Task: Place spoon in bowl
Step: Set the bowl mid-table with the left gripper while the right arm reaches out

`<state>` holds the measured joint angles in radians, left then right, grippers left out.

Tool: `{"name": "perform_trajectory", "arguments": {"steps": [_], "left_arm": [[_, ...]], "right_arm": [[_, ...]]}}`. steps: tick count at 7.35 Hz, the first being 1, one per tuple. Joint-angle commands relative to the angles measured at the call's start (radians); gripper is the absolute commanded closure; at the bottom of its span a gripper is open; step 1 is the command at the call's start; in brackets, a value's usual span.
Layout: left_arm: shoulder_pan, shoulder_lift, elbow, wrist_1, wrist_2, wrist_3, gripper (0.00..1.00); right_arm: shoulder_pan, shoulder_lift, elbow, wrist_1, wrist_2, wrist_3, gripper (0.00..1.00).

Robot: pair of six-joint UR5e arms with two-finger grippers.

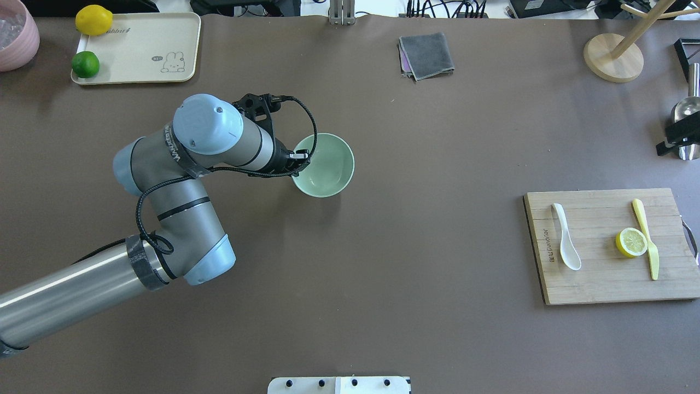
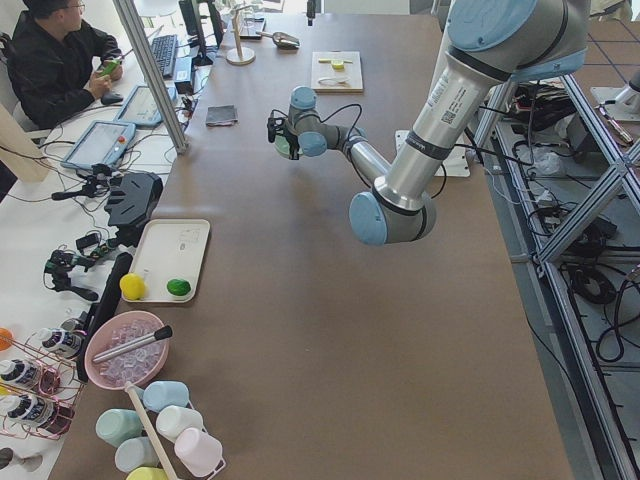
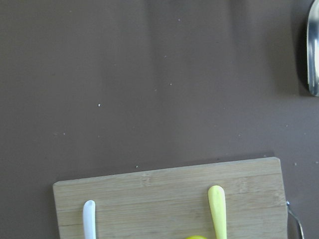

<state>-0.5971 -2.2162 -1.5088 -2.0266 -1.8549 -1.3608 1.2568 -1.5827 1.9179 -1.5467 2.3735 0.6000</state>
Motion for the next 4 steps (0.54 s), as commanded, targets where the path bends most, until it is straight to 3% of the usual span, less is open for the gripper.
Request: {"name": "perform_trajectory", "arguments": {"steps": [1,2,3,4], "left_arm": [[0.019,0.003,-0.001,0.003,0.02,-0.001,1.0],[0.019,0.006,-0.001,0.017,0.019,0.002,1.0],[0.019,0.0,-0.004,0.023,0.02,0.002,0.91],[0.02,0.003,-0.007,0.022,0.023,-0.001,0.28]], "right_arm": [[-0.094,-0.013,0.071,0.0,-0.014,0.133,0.0],[-0.12,-0.014,0.073,0.0,-0.014,0.135,0.0],[-0.131,-0.014,0.073,0.0,-0.013,0.135,0.0],[-0.14,-0.014,0.073,0.0,-0.014,0.135,0.0]]}}
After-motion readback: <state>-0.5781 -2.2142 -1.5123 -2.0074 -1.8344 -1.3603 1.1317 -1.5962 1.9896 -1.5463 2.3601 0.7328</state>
